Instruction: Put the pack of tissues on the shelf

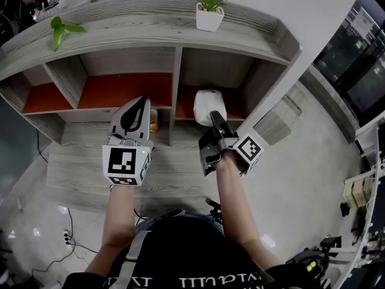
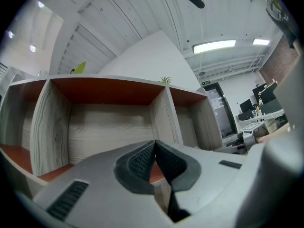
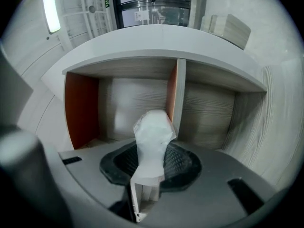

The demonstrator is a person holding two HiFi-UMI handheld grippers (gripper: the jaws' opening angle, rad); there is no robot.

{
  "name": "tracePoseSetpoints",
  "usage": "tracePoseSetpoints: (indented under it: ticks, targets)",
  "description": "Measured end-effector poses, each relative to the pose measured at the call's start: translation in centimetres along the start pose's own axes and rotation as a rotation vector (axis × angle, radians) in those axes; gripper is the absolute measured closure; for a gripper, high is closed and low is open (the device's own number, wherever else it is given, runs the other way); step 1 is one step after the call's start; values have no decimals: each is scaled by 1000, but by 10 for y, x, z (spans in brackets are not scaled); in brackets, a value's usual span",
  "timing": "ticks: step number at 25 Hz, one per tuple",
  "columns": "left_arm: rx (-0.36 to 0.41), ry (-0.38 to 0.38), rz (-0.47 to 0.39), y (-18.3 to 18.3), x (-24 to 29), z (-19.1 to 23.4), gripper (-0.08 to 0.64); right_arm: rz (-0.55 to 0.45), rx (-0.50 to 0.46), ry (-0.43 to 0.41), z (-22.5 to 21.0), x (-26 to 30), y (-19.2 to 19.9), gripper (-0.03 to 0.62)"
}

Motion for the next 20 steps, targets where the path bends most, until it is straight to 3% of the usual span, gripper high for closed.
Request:
tracePoseSetpoints:
  ticks: [4, 16, 18, 20]
  targets:
    - [6, 8, 8, 2, 2, -2, 548, -17, 24, -21, 0, 1, -3, 484]
    - [19, 41, 9, 0, 3, -9, 548, -59, -46, 84, -4, -6, -5, 477]
    - [15, 42, 7, 0, 2, -9, 548, -69, -62, 114, -5, -8, -7, 445]
    - [11, 43, 6, 0, 1, -11, 548, -69, -71, 102, -4, -9, -9, 352]
Point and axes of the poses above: the fingertips, and each gripper's own axes: x forward along the fingers, z to its left, y out of its underside, the point moved 3 cm from there along -x, backward along the fingers, and after that the axes turned 13 degrees about x, right-handed, at the moved point
